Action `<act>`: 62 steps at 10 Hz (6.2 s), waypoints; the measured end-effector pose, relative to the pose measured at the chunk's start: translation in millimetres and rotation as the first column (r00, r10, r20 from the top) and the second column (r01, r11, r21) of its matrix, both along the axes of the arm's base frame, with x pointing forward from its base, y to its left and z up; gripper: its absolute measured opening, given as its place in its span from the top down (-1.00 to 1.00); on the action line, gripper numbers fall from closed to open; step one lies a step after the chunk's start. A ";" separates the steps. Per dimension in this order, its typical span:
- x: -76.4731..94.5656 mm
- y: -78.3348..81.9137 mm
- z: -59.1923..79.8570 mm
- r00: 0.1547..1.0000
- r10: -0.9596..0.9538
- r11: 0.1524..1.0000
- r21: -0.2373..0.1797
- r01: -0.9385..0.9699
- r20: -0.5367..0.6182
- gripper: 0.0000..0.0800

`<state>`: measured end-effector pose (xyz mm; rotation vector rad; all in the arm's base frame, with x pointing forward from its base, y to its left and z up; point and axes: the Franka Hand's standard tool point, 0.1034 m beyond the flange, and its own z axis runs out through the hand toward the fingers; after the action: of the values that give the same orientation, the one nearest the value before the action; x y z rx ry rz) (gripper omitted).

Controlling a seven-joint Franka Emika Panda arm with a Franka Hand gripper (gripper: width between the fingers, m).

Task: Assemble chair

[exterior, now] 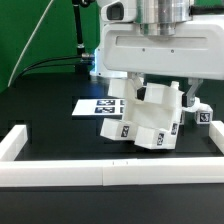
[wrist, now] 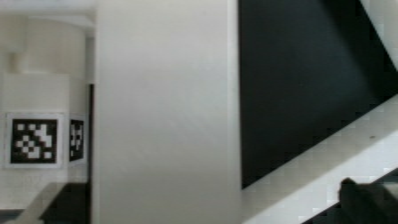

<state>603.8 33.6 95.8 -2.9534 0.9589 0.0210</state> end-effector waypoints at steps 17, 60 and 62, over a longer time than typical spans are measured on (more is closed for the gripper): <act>-21.7 -10.5 38.0 1.000 0.005 1.000 0.029 -0.005 -0.007 -0.62; -37.4 -26.5 31.3 0.998 -0.026 0.999 0.026 0.027 -0.056 -0.62; -36.3 -29.2 19.8 0.999 -0.026 1.000 0.013 0.026 -0.047 -0.62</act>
Offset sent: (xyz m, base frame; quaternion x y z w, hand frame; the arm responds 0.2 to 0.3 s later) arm 0.0000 0.0000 0.0000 0.0000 0.0000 0.0000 1.0000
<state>567.5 4.4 115.6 -2.9397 0.9985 0.0955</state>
